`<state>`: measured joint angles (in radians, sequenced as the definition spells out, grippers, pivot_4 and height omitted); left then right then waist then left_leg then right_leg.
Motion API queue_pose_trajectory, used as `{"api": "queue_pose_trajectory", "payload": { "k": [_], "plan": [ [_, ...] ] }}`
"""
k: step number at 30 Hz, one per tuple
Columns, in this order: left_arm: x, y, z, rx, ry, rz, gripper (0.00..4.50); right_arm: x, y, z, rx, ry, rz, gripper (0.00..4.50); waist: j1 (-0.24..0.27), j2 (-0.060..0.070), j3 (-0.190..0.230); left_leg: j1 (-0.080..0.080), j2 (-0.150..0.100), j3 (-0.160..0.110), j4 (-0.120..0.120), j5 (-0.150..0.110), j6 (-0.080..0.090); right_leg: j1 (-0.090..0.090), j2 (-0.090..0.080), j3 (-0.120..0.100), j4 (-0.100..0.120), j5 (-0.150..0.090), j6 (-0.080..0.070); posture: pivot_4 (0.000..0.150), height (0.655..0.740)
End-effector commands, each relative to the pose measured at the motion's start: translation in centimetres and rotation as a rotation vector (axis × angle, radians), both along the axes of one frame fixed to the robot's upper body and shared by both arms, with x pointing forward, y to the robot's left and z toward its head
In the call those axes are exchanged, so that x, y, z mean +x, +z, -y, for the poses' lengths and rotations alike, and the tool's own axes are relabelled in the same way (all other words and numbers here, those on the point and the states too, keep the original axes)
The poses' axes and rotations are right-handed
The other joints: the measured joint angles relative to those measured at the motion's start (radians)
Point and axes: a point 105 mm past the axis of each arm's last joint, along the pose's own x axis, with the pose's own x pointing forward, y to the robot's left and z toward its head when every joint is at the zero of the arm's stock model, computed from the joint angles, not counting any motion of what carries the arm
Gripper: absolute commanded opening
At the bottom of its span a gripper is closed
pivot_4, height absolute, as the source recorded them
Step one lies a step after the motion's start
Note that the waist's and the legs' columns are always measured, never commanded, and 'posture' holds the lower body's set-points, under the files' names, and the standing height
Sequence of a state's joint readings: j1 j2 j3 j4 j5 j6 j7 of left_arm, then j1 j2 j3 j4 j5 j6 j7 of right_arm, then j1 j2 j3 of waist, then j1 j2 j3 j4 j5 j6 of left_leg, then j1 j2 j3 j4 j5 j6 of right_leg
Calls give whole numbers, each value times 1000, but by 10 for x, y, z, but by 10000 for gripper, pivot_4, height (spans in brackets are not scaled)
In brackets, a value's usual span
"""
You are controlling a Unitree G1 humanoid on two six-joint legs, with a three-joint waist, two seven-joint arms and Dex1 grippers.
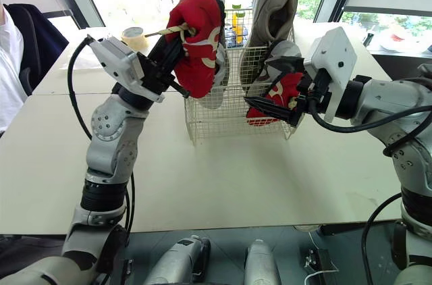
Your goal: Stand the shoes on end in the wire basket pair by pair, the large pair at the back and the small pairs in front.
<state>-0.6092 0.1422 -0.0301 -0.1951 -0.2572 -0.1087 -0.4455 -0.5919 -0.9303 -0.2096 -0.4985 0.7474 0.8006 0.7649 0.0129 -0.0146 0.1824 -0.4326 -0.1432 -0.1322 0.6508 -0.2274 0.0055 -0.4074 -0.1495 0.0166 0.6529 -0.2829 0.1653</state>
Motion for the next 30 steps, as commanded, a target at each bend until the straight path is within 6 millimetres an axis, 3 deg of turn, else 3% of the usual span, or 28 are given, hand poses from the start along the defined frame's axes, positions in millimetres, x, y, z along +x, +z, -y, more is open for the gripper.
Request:
{"api": "queue_pose_trajectory", "payload": {
  "k": [1, 7, 14, 22, 29, 30],
  "plan": [
    [-5, -3, 10, -54, 12, 41, 383, -5, 12, 0, -16, 2, 60, 45000, 2, 0, 0, 0, 0, 0, 0, 0, 0, 0, 0, 0, 0, 0, 0, 1500, 7400],
    [6, -19, 15, -132, 42, 4, 383, -7, 9, 0, -22, 0, 46, 45000, 0, 0, 0, 0, 0, 0, 1, 0, 0, 0, 0, 0, 0, 0, 0, 1500, 7400],
    [21, -72, 26, -97, 87, -100, 383, -9, 7, -1, -32, -7, 34, 45000, 3, 0, -1, 0, 0, 0, 1, 0, 0, 1, 0, 0, 0, 0, 0, 1500, 7400],
    [22, -109, 32, -42, 95, -200, 383, -13, 6, 0, -35, -22, 23, 45000, 2, 0, -3, 5, 0, 0, 0, -3, 5, 4, 0, 0, 0, 0, 0, 1500, 7400],
    [24, -123, 22, -23, 155, -223, 383, -15, 3, 0, -25, -34, 18, 45000, 2, 1, -4, 5, 0, 0, 0, -3, 6, 5, 0, 0, 0, 0, 0, 1500, 7400],
    [23, -125, 20, -23, 163, -226, 4187, -15, 3, 0, -23, -34, 18, 45000, 2, 2, -5, 5, 0, 0, 0, -3, 6, 5, 0, 0, 0, 0, 0, 1500, 7400]
  ]
}}
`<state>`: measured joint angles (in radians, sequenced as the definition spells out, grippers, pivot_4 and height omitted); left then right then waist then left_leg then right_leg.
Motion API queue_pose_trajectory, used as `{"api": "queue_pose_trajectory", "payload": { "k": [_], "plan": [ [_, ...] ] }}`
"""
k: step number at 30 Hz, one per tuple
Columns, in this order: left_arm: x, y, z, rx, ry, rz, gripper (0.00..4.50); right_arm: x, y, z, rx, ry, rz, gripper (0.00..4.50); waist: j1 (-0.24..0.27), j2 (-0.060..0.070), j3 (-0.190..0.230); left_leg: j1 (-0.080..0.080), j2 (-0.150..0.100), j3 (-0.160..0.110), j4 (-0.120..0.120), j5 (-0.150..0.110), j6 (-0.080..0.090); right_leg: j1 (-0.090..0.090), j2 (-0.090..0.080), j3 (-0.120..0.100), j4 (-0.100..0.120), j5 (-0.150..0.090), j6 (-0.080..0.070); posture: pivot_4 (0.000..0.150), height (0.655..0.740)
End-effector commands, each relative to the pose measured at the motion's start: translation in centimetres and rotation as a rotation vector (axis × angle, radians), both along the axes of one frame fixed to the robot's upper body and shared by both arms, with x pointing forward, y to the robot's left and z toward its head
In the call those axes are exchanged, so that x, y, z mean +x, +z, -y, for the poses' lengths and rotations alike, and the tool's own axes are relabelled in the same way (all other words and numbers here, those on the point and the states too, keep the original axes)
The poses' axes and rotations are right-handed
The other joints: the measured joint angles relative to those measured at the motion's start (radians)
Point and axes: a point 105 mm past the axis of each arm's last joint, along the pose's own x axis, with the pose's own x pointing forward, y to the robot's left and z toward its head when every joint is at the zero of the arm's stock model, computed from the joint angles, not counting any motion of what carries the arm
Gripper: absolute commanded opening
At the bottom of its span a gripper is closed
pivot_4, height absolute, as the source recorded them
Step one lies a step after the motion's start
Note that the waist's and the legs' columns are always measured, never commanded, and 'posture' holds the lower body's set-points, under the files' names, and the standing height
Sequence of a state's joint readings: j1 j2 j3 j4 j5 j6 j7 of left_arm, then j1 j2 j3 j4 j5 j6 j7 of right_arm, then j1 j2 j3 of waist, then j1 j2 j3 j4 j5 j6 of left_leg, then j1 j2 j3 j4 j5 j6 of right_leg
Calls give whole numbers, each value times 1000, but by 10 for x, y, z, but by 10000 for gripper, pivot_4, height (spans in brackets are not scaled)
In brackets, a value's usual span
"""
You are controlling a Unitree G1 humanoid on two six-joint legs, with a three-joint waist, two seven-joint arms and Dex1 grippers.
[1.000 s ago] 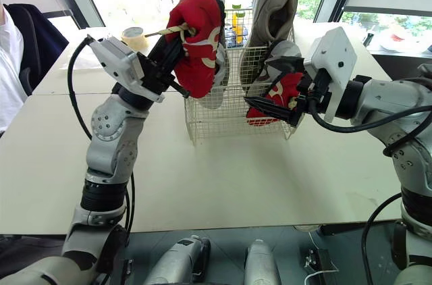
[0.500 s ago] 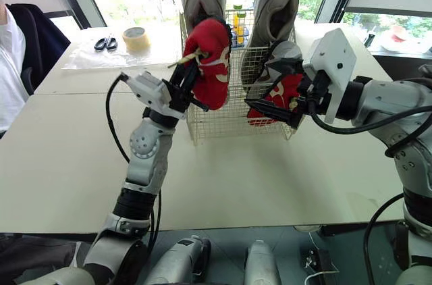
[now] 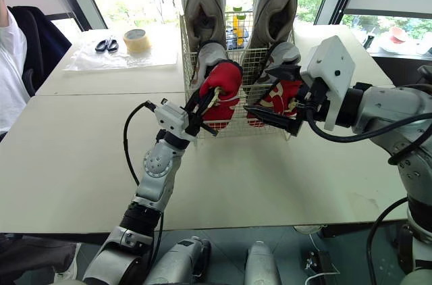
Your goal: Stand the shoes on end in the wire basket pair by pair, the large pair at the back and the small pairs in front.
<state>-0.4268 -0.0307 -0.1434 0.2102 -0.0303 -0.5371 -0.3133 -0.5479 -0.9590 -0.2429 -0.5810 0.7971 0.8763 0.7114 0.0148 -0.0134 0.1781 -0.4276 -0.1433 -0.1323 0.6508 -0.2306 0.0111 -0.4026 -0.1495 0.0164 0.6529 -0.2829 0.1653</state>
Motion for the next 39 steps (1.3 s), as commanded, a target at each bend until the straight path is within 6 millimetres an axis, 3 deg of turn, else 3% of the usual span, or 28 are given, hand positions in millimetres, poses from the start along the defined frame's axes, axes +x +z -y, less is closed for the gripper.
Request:
{"api": "queue_pose_trajectory", "payload": {
  "k": [1, 8, 9, 19, 28, 32, 35, 39],
  "plan": [
    [3, -21, -12, 7, 61, -84, 8333, -5, 9, 0, 5, -2, 52, 45000, -1, 2, -2, 0, 0, 0, 0, 0, 0, 0, 0, 0, 0, 0, 0, 1500, 7400],
    [-4, -29, -40, 40, 134, -129, 42217, -5, 7, -2, 2, 5, 55, 45000, -1, 6, -5, 1, 0, 0, -1, 0, 0, 0, 0, 0, 0, 0, 0, 1500, 7400],
    [-4, -31, -47, 58, 154, -141, 43946, -4, 7, -2, 2, 5, 55, 45000, -1, 6, -5, 1, 0, 0, -1, 0, 0, 0, 0, 0, 0, 0, 0, 1500, 7400],
    [-26, 7, -111, 160, 255, -121, 43946, 3, 3, 11, 11, -10, 49, 45000, -6, 6, -5, 1, 1, 0, -3, 0, 0, -2, 1, 1, 0, 0, 0, 1500, 7400],
    [-49, 19, -139, 295, -20, -506, 43946, 10, -2, 35, 23, -110, 48, 45000, -5, 7, -4, 1, 2, 0, -4, 0, 0, -5, 2, 2, 0, 0, -1, 1500, 7400],
    [-55, 24, -138, 286, -119, -573, 43946, 12, -4, 36, 15, -113, 57, 45000, 1, 7, -4, 1, 2, 0, -4, 0, 0, -5, 1, 1, -1, 0, -1, 1500, 7400],
    [-60, 26, -142, 371, -236, -647, 43946, 12, -2, 41, 18, -131, 59, 45000, -1, 6, -3, 1, 2, -1, -4, 0, 0, -5, 1, 1, -2, 0, -1, 1500, 7400],
    [-53, 48, -156, 399, -276, -679, 43946, 5, 1, 58, -30, -179, 45, 45000, -1, 7, -3, 1, 2, -1, -5, -1, 0, -5, 1, 1, -2, 0, -1, 1500, 7400]
  ]
}}
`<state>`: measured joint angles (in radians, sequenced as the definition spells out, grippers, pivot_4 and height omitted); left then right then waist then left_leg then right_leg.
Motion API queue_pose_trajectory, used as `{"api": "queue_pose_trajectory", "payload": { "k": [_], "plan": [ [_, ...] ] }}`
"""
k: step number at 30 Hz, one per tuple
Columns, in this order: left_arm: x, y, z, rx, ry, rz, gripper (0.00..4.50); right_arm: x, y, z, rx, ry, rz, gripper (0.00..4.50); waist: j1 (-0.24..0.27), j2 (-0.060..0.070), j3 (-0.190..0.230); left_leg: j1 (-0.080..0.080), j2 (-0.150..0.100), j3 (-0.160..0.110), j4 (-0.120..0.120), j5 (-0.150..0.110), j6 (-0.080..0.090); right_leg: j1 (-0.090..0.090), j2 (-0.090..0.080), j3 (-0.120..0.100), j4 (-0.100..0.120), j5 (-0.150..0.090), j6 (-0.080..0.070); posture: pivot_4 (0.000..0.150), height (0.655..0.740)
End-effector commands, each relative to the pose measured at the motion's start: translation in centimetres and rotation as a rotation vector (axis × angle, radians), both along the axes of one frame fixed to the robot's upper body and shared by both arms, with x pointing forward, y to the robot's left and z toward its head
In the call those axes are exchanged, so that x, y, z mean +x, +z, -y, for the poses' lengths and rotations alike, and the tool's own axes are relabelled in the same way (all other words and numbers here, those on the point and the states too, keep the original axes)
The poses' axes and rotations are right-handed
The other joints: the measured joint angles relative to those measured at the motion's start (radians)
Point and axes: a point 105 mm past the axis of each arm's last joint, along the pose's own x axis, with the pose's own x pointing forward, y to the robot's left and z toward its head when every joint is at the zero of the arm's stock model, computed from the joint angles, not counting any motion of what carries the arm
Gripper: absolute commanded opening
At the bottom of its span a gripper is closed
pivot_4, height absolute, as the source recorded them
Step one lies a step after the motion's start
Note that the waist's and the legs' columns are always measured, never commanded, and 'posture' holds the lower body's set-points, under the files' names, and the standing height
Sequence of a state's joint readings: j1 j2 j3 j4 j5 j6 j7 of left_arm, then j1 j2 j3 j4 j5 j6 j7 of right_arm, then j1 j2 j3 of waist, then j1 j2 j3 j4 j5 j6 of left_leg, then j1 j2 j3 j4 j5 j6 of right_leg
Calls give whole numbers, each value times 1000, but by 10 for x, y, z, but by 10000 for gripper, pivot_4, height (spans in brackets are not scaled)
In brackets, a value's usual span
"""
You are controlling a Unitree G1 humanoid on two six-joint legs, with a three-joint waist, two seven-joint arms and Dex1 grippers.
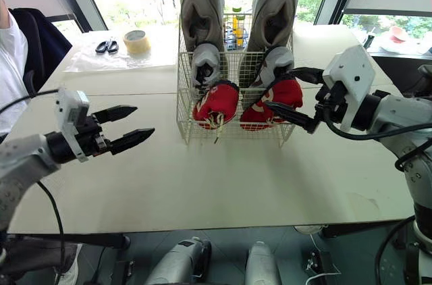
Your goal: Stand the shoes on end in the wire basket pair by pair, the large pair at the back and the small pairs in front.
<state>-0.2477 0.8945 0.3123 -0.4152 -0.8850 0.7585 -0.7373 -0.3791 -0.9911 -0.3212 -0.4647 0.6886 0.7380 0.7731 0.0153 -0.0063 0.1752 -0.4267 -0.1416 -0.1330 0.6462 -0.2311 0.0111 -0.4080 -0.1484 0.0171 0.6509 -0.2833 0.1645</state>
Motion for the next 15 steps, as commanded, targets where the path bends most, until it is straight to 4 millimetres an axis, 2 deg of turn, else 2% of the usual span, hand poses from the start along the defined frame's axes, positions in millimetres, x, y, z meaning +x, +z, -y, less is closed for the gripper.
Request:
{"api": "queue_pose_trajectory", "payload": {
  "k": [1, 4, 8, 15],
  "plan": [
    [-2, 29, -9, -20, -58, 32, 43946, -12, 22, 17, -43, -40, 54, 45000, -2, 0, 0, 0, 0, 0, 0, 0, 0, 0, 0, 0, -1, 0, 0, 1500, 7400],
    [-6, 42, -13, -12, -116, 18, 43946, -23, 26, 27, -88, -46, 20, 45000, -3, 0, 0, 0, 0, 0, -1, -1, 1, 0, 0, 0, -2, 0, 0, 1500, 7400],
    [-5, 49, -16, 32, -155, 27, 43946, -31, 31, 39, -142, -46, -19, 45000, -7, 1, 1, 0, 0, 1, -2, -1, 1, 1, 0, 1, -2, 0, 0, 1500, 7400],
    [-7, 51, -19, 67, -247, 2, 43946, -34, 31, 52, -202, -44, -61, 45000, -5, 2, 1, 0, 1, 1, -2, -1, 1, 0, -1, 1, -3, 0, 0, 1500, 7400]
  ]
}}
